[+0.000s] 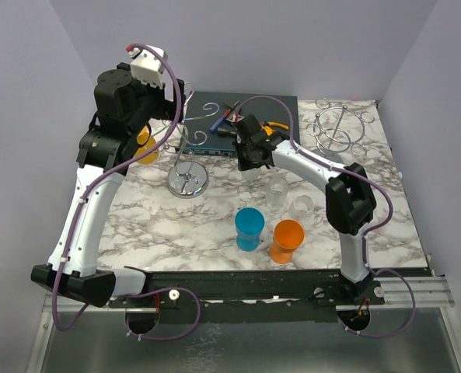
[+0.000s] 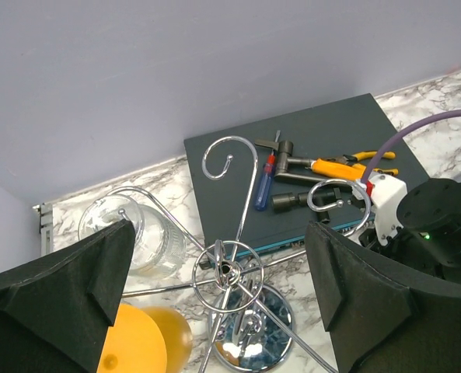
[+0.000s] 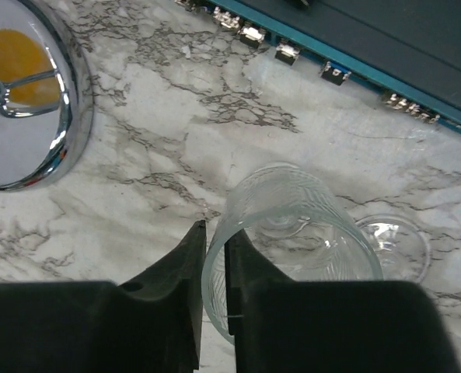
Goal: Place the wine glass upside down on the wine glass rack
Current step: Pick up the wine glass at the center of the board.
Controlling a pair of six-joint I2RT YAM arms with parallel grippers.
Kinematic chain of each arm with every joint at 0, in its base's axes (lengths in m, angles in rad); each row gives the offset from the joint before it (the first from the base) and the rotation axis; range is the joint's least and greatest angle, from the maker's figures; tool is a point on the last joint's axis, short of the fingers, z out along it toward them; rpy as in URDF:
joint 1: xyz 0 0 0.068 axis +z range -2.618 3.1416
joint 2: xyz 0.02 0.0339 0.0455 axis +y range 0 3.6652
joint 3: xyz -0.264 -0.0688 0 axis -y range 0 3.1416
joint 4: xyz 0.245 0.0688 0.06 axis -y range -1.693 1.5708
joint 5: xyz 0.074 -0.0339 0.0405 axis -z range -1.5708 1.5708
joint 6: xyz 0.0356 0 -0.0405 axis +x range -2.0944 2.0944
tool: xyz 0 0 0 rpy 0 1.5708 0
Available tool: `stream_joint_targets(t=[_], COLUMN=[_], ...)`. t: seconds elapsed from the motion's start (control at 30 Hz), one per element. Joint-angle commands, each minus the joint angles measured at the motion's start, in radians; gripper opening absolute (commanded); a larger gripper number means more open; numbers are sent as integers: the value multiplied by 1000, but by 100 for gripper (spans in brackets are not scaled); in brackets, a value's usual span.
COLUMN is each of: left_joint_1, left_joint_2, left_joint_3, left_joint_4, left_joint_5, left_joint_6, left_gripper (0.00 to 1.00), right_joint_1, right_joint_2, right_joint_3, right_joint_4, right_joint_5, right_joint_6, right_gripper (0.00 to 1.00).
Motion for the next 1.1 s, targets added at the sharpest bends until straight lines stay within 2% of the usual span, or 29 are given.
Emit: stream_joint_targets(t=[0.0,0.03,0.07,0.23,0.47,0.8,0.93,1.0,1.07], left_joint_1=[-2,-2,-2,-2,-2,-2,-2,-2,-2], left_joint_2=[-29,-29,-32,-41,-27,-154,-170,-149,-108], left_joint_3=[33,33,33,40,129,-16,-46,-36,0], left_joint_4=[-16,-16,-17,-30,-130,-155,-199,-230,-280], left_joint_5=[-17,-15,-13,-5,7,272,396,412,471], left_joint_6=[-16,-18,-21,-31,-26,10,-30,-116,-141], left_gripper=[99,99,99,99,99,99,99,99,99], right_joint_1=[18,21,24,24,23,24,24,24,24], right_joint_2=[4,-7,-23,-125,-328,-583,-631,-659,-681], right_joint_3=[25,27,31,64,55,122,166,140,99], right_joint_4=[-23,-23,-23,-43,-84,-139,-63,37,144], right_joint_5=[33,37,38,2,-65,-137,-229,-294,-343], right_joint_6=[-3,-1,1,28,84,140,160,183,209], right_gripper=[7,2,1,1,1,1,1,1,0])
